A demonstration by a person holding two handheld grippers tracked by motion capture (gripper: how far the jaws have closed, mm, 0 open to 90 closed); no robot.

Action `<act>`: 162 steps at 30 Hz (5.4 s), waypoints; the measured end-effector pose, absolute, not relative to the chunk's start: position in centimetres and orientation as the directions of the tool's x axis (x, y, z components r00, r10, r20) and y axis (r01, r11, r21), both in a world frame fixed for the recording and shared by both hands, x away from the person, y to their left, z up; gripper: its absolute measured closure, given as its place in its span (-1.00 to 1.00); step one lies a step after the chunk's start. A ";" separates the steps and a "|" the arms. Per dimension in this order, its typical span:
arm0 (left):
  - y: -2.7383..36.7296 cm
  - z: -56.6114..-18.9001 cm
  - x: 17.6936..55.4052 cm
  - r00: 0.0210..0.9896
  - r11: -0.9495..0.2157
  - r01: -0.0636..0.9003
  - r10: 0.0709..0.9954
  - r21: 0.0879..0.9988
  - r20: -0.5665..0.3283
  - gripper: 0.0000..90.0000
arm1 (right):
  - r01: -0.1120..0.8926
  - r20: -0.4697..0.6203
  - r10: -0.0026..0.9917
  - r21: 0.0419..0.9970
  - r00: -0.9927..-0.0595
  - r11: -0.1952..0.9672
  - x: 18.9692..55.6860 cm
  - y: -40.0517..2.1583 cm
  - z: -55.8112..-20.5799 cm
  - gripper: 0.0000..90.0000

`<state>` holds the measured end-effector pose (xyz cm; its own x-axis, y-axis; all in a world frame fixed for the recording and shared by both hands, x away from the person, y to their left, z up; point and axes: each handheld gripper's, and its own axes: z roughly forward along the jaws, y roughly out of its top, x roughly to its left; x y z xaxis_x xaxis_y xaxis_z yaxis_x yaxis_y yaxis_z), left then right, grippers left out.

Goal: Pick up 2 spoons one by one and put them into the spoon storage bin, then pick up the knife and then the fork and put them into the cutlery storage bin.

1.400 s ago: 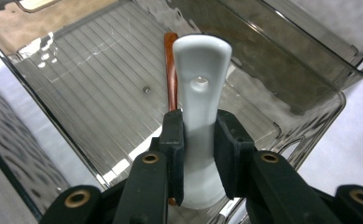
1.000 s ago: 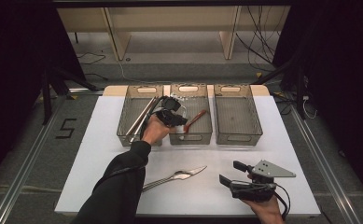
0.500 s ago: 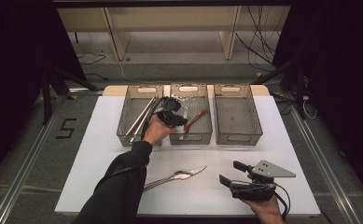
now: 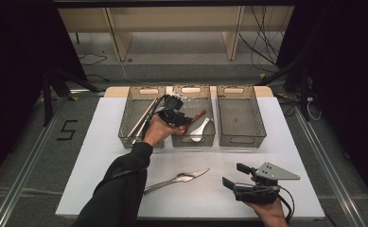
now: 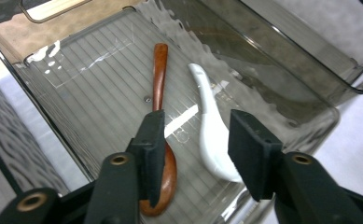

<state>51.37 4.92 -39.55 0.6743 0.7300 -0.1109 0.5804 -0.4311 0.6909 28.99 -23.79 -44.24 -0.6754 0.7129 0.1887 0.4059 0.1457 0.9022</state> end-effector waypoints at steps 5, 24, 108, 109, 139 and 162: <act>5.6 -38.7 50.5 0.679 -0.422 0.573 0.725 0.703 -0.118 0.03 | 0.406 0.188 0.713 0.902 -0.675 0.147 29.0 -23.8 -44.3 -0.47; 9.6 -37.6 45.9 0.701 -0.393 0.546 0.698 0.739 -0.147 -0.32 | 0.405 0.186 0.713 0.902 -0.676 0.149 29.0 -23.7 -44.3 -0.47; 14.5 -44.7 35.0 0.717 -0.467 0.573 0.684 0.674 -0.135 -0.47 | 0.409 0.189 0.715 0.901 -0.673 0.146 29.1 -23.7 -44.3 -0.47; 14.6 -44.7 34.9 0.716 -0.465 0.572 0.685 0.675 -0.135 -0.47 | 0.412 0.191 0.716 0.899 -0.672 0.147 29.1 -23.7 -44.3 -0.47; 16.1 -45.3 32.9 0.710 -0.443 0.573 0.689 0.689 -0.148 -0.48 | 0.357 0.060 0.631 0.864 -0.773 0.355 30.4 -21.2 -42.9 -0.44; 17.6 -45.6 32.1 0.689 -0.414 0.593 0.705 0.691 -0.169 -0.48 | 0.290 -0.031 0.479 0.761 -0.877 0.580 34.2 -14.4 -43.7 -0.19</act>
